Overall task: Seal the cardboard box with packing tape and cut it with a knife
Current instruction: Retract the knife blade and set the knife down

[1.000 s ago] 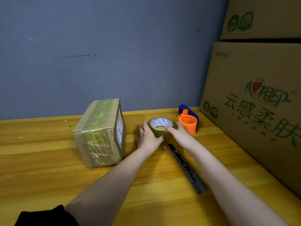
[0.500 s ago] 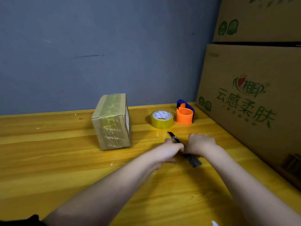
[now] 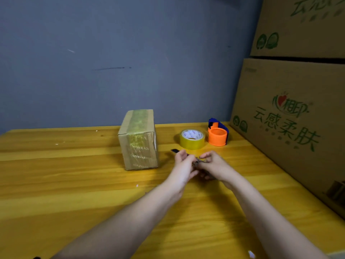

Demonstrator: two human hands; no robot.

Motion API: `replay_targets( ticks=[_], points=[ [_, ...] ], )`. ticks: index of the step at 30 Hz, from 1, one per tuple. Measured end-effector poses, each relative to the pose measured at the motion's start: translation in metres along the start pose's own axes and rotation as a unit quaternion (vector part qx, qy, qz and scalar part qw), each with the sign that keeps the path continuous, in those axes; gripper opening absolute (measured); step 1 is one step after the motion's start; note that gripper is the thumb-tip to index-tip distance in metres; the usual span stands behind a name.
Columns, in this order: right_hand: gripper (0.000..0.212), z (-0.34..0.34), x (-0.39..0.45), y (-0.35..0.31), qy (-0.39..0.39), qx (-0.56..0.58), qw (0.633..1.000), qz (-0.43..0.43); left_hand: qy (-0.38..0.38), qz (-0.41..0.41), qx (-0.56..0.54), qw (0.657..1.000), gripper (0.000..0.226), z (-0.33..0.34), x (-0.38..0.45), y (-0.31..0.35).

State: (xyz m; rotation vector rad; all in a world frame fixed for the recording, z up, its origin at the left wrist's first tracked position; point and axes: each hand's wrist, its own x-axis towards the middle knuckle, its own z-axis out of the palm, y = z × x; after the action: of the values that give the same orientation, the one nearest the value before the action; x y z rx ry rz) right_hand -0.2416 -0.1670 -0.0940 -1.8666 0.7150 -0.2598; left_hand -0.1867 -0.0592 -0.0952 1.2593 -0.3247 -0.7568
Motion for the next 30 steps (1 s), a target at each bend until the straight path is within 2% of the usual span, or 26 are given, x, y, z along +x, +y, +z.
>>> replay_targets(
  ticks=[2, 3, 6, 8, 10, 13, 16, 19, 22, 25, 30],
  points=[
    [0.041, 0.012, 0.001, -0.006, -0.020, 0.102, 0.994, -0.027, 0.038, 0.063, 0.007, 0.997, 0.054, -0.011, 0.003, 0.001],
    [0.042, 0.017, 0.001, -0.010, -0.031, 0.139, 0.989, -0.041, 0.046, 0.094, 0.018, 0.994, 0.054, -0.015, 0.003, 0.002],
    [0.031, 0.033, 0.004, -0.020, -0.035, 0.208, 0.975, -0.068, 0.051, 0.135, 0.075, 0.987, 0.058, -0.024, 0.003, 0.005],
    [0.020, 0.044, 0.008, -0.022, -0.016, 0.278, 0.958, -0.061, 0.041, 0.109, 0.096, 0.988, 0.060, -0.030, 0.005, 0.006],
    [0.012, 0.054, 0.013, -0.022, -0.011, 0.382, 0.923, -0.034, 0.001, 0.052, 0.107, 0.993, 0.048, -0.034, 0.004, 0.006],
    [0.009, 0.062, 0.012, -0.019, -0.043, 0.463, 0.885, -0.026, -0.061, -0.032, 0.077, 0.995, 0.037, -0.045, 0.006, 0.000],
    [0.027, 0.069, 0.010, -0.018, -0.020, 0.465, 0.884, -0.045, -0.081, -0.035, 0.053, 0.995, 0.039, -0.051, 0.009, -0.005],
    [0.023, 0.075, 0.007, -0.019, 0.009, 0.422, 0.901, -0.099, -0.085, -0.019, 0.066, 0.994, 0.033, -0.054, 0.010, -0.007],
    [0.018, 0.077, 0.002, -0.018, -0.020, 0.360, 0.923, -0.138, -0.085, -0.001, 0.069, 0.994, 0.022, -0.054, 0.009, -0.009],
    [0.015, 0.075, -0.002, -0.021, -0.032, 0.339, 0.927, -0.161, -0.069, 0.023, 0.102, 0.992, 0.011, -0.052, 0.004, -0.007],
    [0.018, 0.070, -0.007, -0.018, -0.014, 0.309, 0.936, -0.167, -0.019, 0.073, 0.191, 0.979, 0.023, -0.054, 0.006, -0.008]
  ],
)
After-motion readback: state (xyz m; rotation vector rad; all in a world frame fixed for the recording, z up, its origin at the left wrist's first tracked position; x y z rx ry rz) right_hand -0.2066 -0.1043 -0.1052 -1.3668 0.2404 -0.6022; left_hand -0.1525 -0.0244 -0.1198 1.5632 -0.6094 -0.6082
